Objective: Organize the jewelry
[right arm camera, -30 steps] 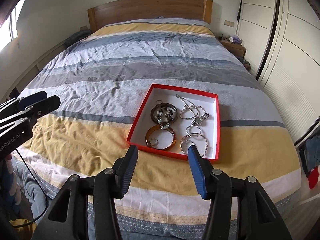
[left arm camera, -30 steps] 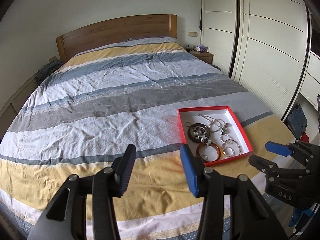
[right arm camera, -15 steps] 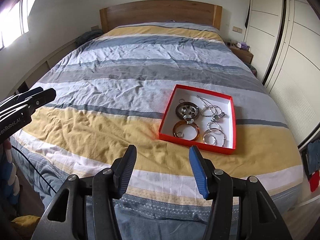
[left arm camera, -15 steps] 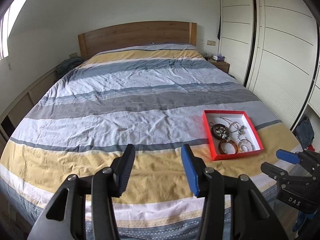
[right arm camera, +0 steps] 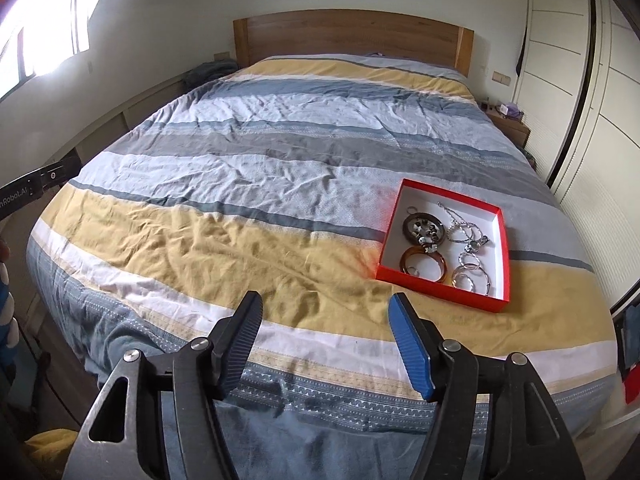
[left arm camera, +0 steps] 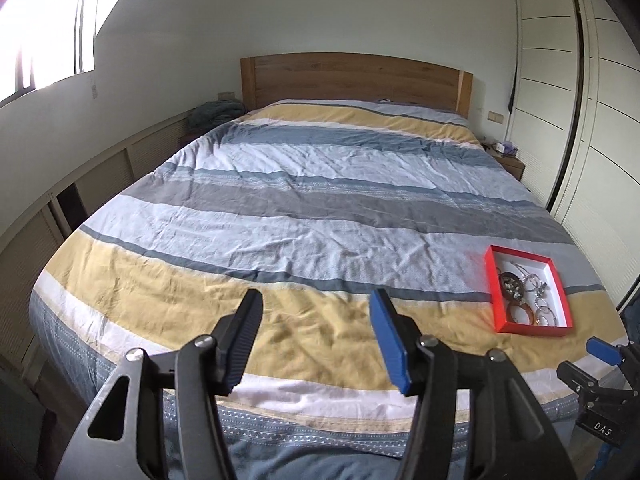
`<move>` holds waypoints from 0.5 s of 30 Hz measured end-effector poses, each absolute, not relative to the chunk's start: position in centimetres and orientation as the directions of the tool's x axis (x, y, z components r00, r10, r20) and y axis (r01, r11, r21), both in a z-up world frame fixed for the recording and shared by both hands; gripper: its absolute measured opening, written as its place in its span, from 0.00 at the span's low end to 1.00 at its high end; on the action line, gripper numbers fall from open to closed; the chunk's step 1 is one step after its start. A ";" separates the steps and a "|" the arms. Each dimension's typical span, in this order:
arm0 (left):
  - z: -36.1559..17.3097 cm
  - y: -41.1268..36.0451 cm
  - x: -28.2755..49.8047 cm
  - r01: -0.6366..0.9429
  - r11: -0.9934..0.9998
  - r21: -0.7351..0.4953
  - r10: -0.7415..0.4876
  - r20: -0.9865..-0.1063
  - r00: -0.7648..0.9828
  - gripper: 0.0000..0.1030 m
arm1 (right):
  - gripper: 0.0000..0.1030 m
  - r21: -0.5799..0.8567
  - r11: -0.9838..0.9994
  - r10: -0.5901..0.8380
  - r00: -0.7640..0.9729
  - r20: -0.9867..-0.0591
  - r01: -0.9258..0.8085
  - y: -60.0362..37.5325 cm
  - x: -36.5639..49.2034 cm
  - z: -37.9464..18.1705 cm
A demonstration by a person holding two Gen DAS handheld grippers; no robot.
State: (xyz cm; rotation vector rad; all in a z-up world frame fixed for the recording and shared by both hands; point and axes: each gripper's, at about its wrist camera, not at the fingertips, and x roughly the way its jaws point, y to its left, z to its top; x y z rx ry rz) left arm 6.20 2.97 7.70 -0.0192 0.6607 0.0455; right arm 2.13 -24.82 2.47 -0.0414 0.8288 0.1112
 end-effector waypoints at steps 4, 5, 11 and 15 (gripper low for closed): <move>4.7 3.5 7.1 -0.052 0.999 -0.015 0.030 -0.644 0.764 0.52 | 0.70 -0.009 0.993 0.071 0.653 -0.754 -0.118 -24.1 2.8 0.1; 4.0 3.5 7.4 -0.053 0.999 -0.014 0.031 -0.652 0.758 0.52 | 0.70 -0.007 0.993 0.069 0.648 -0.759 -0.115 -24.0 3.0 -0.7; -1.2 3.3 10.0 -0.063 0.998 0.000 0.045 -0.694 0.719 0.52 | 0.73 -0.008 0.997 0.039 0.617 -0.786 -0.073 -24.1 5.6 -5.9; -4.3 3.2 11.9 -0.071 0.997 0.010 0.056 -0.727 0.685 0.52 | 0.77 -0.009 0.998 0.028 0.595 -0.804 -0.059 -23.9 7.5 -9.0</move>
